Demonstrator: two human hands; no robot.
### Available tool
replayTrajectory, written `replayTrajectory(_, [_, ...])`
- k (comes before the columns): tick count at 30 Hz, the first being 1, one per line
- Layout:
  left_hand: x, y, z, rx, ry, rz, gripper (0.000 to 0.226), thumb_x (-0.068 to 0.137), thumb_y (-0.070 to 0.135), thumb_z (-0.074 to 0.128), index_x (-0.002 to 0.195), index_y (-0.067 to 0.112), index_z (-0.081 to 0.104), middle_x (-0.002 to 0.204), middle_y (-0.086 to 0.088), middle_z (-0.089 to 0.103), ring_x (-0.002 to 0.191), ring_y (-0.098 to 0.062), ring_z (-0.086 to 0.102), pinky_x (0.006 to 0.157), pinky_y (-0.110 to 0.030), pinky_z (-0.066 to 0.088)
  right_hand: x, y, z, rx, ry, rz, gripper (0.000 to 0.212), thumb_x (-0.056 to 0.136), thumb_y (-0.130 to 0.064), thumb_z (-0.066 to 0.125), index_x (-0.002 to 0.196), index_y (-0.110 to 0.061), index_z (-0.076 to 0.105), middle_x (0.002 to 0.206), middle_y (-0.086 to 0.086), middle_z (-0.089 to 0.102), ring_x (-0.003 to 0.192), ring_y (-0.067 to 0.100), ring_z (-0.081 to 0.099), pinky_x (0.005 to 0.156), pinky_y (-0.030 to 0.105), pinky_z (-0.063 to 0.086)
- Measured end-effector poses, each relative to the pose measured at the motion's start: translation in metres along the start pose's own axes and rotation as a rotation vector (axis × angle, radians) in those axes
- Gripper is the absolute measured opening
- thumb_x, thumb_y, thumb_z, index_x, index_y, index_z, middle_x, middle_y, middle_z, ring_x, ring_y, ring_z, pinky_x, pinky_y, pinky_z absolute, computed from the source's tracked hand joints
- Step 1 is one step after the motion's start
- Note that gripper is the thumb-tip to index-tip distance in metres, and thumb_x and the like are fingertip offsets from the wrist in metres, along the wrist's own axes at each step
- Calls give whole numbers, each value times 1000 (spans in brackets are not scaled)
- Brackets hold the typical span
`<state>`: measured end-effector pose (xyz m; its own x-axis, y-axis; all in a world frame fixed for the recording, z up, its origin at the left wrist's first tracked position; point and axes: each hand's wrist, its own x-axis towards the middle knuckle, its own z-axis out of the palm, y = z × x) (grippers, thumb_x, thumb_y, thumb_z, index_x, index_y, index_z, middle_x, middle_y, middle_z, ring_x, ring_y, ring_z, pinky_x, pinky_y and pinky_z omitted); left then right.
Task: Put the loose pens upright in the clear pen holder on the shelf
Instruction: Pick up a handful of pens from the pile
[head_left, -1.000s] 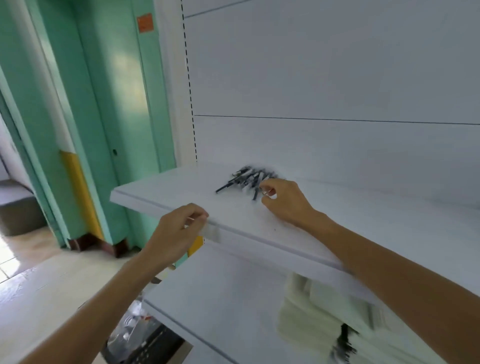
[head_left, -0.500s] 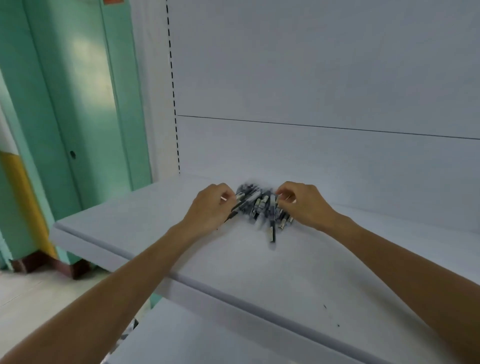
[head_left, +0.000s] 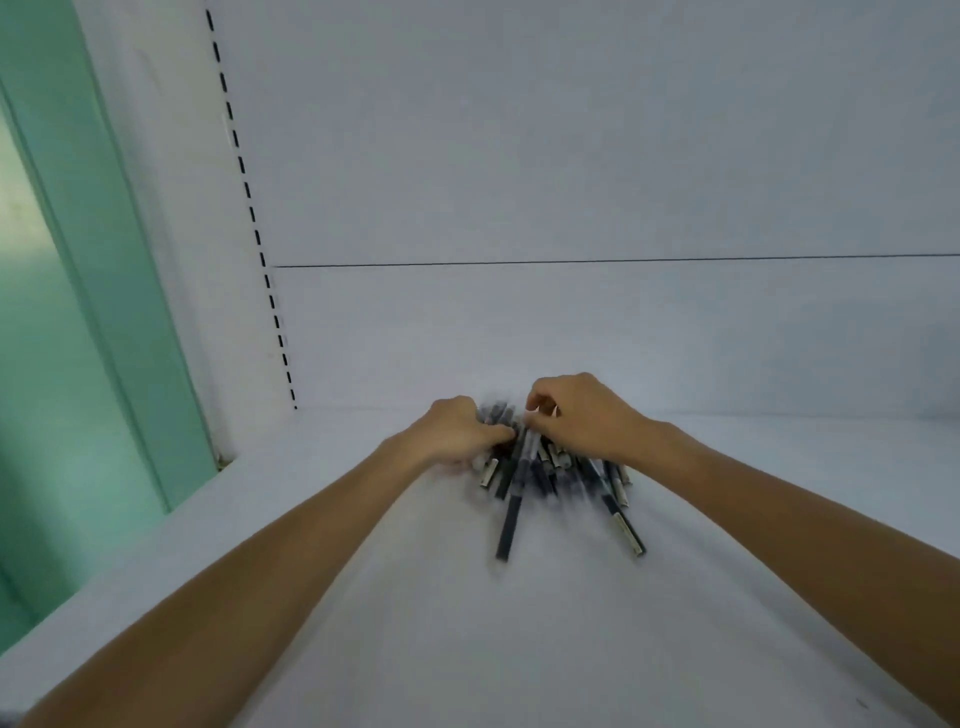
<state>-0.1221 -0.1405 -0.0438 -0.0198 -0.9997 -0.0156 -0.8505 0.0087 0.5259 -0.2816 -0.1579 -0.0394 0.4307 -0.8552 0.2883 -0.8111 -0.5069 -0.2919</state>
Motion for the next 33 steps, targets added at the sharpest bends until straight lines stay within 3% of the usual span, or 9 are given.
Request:
replayTrajectory(5, [-9, -8, -10, -20, -86, 115, 20, 94, 26, 45, 86, 10, 53, 68, -4, 58, 55, -11, 50, 41, -8, 37, 4, -15, 3, -9, 19, 124, 25, 89, -32, 57, 101, -11, 62, 96, 4, 62, 91, 22, 59, 79, 34, 50])
replayTrajectory(10, [-15, -25, -19, -37, -120, 97, 26, 91, 15, 40, 67, 11, 49, 69, -6, 61, 52, -12, 51, 46, -16, 39, 17, -36, 9, -61, -26, 210, 31, 84, -30, 61, 105, -7, 60, 103, 10, 63, 94, 26, 60, 76, 34, 49])
replayTrajectory(14, [-30, -40, -25, -182, -128, 72, 23, 95, 11, 34, 74, 11, 44, 74, -2, 60, 53, -12, 47, 42, -15, 36, 22, -41, 14, 53, 11, 241, 27, 81, -19, 64, 106, -10, 60, 101, 6, 59, 91, 23, 59, 73, 31, 49])
replayTrajectory(18, [-36, -50, -29, -259, -23, 40, 17, 96, 20, 31, 94, 8, 44, 87, -6, 53, 68, -17, 46, 62, -26, 37, 18, -43, 17, 273, 228, 225, 24, 79, -7, 61, 103, -11, 58, 81, 5, 58, 70, 18, 56, 61, 20, 46])
replayTrajectory(20, [-38, -53, -29, -331, 29, 40, 20, 96, 25, 34, 99, 9, 45, 85, -5, 52, 67, -17, 43, 62, -29, 35, 14, -45, 12, 419, 379, 240, 25, 81, -5, 60, 105, -12, 56, 75, 4, 57, 64, 17, 56, 56, 15, 44])
replayTrajectory(23, [-43, -51, -28, -392, 88, 115, 18, 94, 29, 46, 90, 12, 45, 60, 5, 51, 54, -12, 39, 50, -21, 32, 7, -43, 0, 672, 532, 286, 36, 86, -5, 57, 119, -20, 51, 82, 4, 58, 78, 25, 67, 70, 33, 58])
replayTrajectory(25, [-50, -44, -29, -381, 119, 196, 18, 95, 29, 47, 91, 12, 47, 57, 5, 47, 43, -6, 40, 43, -15, 30, -4, -37, -13, 771, 592, 289, 42, 89, -3, 53, 125, -24, 48, 92, 9, 56, 80, 26, 69, 71, 38, 60])
replayTrajectory(30, [-70, -9, -19, -392, 144, 309, 25, 98, 32, 38, 90, 13, 53, 67, 0, 48, 56, -14, 43, 55, -23, 36, -59, -11, -52, 640, 673, 229, 39, 93, -1, 45, 125, -22, 53, 94, 10, 53, 72, 21, 70, 74, 35, 59])
replayTrajectory(33, [-77, 31, 3, -382, 132, 334, 25, 99, 30, 37, 99, 11, 52, 69, -1, 49, 54, -12, 43, 46, -15, 35, -99, 14, -73, 618, 735, 286, 38, 93, -2, 48, 124, -23, 53, 93, 7, 52, 73, 23, 69, 78, 39, 58])
